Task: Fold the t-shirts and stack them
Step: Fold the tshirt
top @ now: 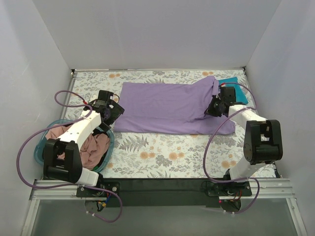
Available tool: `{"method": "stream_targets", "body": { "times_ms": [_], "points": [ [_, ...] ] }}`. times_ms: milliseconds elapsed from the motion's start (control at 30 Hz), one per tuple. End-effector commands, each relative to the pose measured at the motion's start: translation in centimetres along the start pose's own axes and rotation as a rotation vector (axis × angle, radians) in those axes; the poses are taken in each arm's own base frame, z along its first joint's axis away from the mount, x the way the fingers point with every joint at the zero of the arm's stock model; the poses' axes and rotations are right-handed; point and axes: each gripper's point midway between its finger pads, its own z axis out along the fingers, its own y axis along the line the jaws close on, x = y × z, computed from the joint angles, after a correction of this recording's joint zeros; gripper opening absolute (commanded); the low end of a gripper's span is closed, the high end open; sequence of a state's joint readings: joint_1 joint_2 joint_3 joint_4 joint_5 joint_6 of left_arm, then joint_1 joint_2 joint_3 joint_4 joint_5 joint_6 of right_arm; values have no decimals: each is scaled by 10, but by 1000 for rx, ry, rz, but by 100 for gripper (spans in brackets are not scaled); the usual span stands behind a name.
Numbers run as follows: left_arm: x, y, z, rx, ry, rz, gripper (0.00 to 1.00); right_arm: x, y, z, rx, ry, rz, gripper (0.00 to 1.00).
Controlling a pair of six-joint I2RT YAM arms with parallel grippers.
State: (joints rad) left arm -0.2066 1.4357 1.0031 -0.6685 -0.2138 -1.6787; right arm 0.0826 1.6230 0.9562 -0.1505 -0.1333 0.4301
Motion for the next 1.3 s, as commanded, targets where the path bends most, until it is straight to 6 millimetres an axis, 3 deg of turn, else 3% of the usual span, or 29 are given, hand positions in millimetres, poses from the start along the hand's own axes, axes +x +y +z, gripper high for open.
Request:
{"method": "stream_targets", "body": {
  "times_ms": [0, 233, 267, 300, 333, 433, 467, 533, 567, 600, 633, 800, 833, 867, 900, 933, 967, 1000, 1133, 1233, 1267],
  "points": [
    [-4, -2, 2, 3, -15, 14, 96, -37, 30, 1, -69, -80, -13, 1],
    [-1, -3, 6, -12, 1, 19, 96, -80, 68, 30, -103, -100, -17, 2],
    [-1, -2, 6, -13, 2, 17, 96, -72, 66, 38, -91, -73, -21, 4],
    [-1, -3, 6, -10, 3, 16, 96, -88, 77, 38, -104, -104, -39, 8],
    [-1, -3, 5, -8, 2, 15, 96, -81, 74, 49, -76, -65, -41, 18],
    [-2, -5, 1, 2, 3, 10, 96, -99, 94, 52, -103, -87, -102, 22],
    [-2, -6, -1, 9, 3, 9, 96, -95, 98, 52, -105, -65, -121, 35],
    [-2, -7, -4, 19, 6, 12, 96, -101, 104, 47, -101, -67, -140, 50],
    [-2, -8, -6, 23, 7, 14, 96, -99, 103, 40, -89, -61, -158, 73],
    [-3, -9, -9, 33, 6, 14, 96, -97, 101, 36, -75, -62, -161, 84],
    [-2, -9, -11, 42, 10, 13, 96, -94, 95, 23, -50, -77, -162, 93],
    [9, -17, -18, 116, 45, 22, 96, -59, 52, -26, 85, -119, -117, 98],
    [14, -19, -18, 131, 57, 29, 96, -55, 47, -48, 90, -156, -104, 98],
    [25, -24, -19, 148, 80, 51, 96, -26, 21, -47, 134, -108, -59, 98],
    [29, -28, -19, 162, 82, 63, 96, -12, 8, -52, 154, -97, -28, 98],
    [36, -30, -15, 158, 94, 80, 96, -11, -7, -69, 164, -137, 19, 98],
    [45, -37, -16, 169, 103, 107, 96, 20, -32, -67, 200, -82, 54, 98],
    [49, -40, -14, 170, 109, 115, 96, 26, -42, -72, 207, -87, 78, 98],
    [64, -40, 9, 122, 149, 125, 96, 41, -90, -90, 250, -111, 165, 97],
    [73, -38, 27, 92, 177, 132, 96, 53, -102, -82, 222, -53, 187, 85],
    [76, -35, 37, 66, 180, 132, 96, 49, -103, -79, 212, -64, 189, 82]
  ]
}}
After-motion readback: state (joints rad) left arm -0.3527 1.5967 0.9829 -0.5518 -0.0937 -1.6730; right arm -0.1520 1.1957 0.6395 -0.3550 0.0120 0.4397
